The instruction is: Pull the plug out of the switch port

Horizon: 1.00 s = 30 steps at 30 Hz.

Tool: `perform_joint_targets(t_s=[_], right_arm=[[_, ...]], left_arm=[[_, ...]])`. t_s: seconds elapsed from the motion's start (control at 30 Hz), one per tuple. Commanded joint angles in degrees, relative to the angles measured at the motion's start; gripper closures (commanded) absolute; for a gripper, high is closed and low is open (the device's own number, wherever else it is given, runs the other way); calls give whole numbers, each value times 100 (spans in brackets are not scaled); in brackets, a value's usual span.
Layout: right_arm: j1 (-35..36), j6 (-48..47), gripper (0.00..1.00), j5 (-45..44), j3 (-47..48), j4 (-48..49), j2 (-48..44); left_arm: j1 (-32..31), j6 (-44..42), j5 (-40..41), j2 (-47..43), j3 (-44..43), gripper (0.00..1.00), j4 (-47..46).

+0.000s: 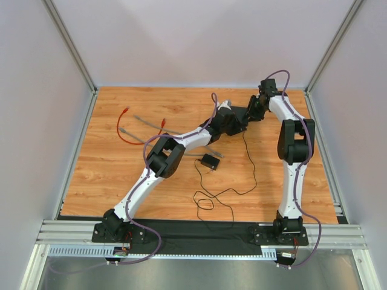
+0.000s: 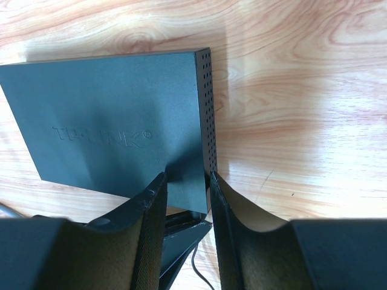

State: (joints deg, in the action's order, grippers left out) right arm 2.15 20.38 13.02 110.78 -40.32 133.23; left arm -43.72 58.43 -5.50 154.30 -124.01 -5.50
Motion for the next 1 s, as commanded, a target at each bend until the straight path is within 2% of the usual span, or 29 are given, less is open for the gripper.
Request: perform_joint_targets(t_s=[0.0, 0.33, 0.67, 0.97], right_arm=[[101, -43, 66, -300, 57, -565, 528], [119, 36, 66, -361, 400, -679, 731], [136, 80, 66, -405, 549, -741, 819], [163, 54, 67, -458, 1191, -1048, 1170]], left_arm=[[31, -131, -180, -207, 166, 100, 532], [4, -43, -224, -471, 675, 100, 427], [-13, -25, -355, -488, 720, 100, 462], [-22, -87, -461, -594, 922, 100, 453]])
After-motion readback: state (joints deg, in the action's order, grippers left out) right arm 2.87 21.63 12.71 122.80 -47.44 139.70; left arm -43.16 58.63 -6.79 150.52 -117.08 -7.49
